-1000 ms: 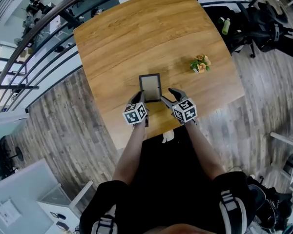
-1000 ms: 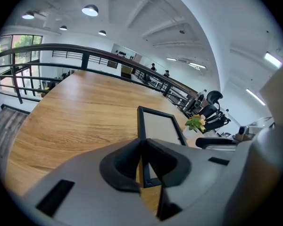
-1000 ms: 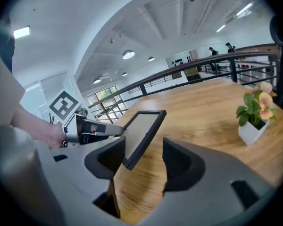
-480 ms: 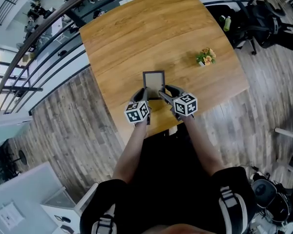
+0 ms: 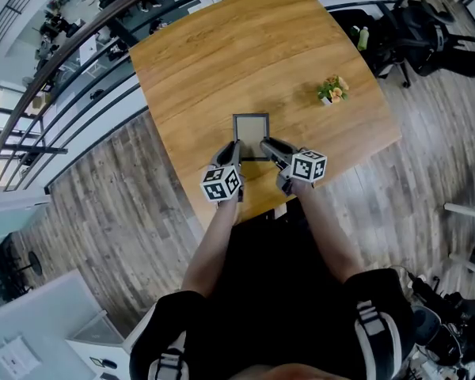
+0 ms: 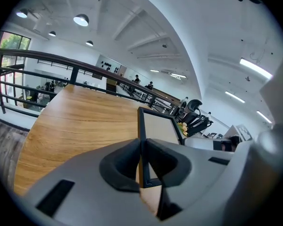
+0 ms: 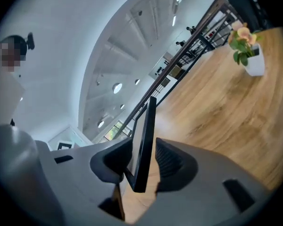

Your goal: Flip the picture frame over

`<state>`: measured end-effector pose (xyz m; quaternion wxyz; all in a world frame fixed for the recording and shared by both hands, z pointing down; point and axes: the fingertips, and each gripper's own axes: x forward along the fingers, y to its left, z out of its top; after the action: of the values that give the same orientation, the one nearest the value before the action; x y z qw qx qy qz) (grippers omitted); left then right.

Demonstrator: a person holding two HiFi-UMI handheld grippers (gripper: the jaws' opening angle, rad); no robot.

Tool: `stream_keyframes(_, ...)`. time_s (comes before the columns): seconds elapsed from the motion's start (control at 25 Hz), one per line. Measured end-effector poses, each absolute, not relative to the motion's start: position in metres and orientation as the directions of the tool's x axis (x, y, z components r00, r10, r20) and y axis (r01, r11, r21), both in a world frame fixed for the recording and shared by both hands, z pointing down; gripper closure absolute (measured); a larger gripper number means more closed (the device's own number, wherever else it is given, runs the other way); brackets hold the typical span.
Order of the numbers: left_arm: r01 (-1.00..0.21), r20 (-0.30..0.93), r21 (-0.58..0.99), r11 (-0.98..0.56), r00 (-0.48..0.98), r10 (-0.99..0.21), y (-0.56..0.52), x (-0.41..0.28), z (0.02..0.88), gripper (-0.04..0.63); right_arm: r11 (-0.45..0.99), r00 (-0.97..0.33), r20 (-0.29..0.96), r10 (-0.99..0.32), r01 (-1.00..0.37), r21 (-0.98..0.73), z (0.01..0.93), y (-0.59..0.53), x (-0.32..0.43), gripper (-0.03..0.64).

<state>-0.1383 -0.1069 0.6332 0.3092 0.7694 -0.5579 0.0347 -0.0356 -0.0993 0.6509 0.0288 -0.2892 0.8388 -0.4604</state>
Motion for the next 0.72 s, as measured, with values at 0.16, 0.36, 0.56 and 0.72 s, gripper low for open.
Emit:
stream_keyframes(0.16,-0.870,0.374,0.448,-0.204,0.390,-0.842,-0.108,-0.134,0.628,0.536,0.355,-0.830,0.155,-0.536,-0.388,-0.851,0.642,-0.102,-0.031,0.521)
stream_keyframes(0.36,-0.865,0.367,0.457,-0.206,0.395,-0.842,-0.110,-0.132,0.629,0.537,0.350,-0.834,0.146,-0.532,-0.374,-0.859,0.637,-0.102,-0.028,0.539)
stream_keyframes(0.56,-0.857,0.373,0.475,-0.199,0.401,-0.837,-0.109,-0.129,0.632,0.537,0.371,-0.838,0.157,-0.522,-0.389,-0.843,0.633,-0.100,-0.026,0.535)
stream_keyframes(0.72,-0.823,0.376,0.523,-0.220,0.455,-0.807,-0.106,-0.120,0.642,0.535,0.383,-0.823,0.154,-0.546,-0.409,-0.828,0.625,-0.100,-0.021,0.540)
